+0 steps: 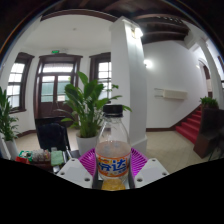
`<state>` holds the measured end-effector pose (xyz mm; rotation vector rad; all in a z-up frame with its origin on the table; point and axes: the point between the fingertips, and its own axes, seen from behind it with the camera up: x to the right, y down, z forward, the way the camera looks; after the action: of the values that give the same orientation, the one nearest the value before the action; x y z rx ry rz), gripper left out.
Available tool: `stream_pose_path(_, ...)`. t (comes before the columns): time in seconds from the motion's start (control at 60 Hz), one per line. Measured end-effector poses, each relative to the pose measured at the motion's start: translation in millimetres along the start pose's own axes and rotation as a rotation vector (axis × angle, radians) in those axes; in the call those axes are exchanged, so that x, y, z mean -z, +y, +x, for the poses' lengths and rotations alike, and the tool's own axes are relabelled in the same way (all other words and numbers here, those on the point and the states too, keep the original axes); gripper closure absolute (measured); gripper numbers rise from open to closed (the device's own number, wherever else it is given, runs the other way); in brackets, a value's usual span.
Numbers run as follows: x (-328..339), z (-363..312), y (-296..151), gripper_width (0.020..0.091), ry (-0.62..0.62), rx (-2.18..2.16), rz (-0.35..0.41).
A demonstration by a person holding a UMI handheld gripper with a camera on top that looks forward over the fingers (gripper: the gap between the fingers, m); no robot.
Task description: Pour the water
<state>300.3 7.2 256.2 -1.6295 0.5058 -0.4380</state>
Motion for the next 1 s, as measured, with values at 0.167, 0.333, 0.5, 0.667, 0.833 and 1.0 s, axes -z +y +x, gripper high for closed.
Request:
stream_pose_path(0.167,-17.8,34.6,50.5,0.0688,0.040,-0.004,-0.040)
stream_pose_path(0.333,-38.6,38.7,98.7,0.0689,0.012,-0.018,-0.061)
stream_pose_path(0.5,-48.5,39.0,110.5,0.0681,-0.007,-0.034,-0.020)
stream_pose_path(0.667,-38.1,32.1,112.3,0.0620,-0.024,0.000,-0.035)
stream_pose_path(0.833,-37.0,27.4,129.1,0.0415,-0.055,-0.003,-0.128)
stream_pose_path(1.0,-9.1,20.0,136.5,0.0368,-0.106,-0.010,-0.138)
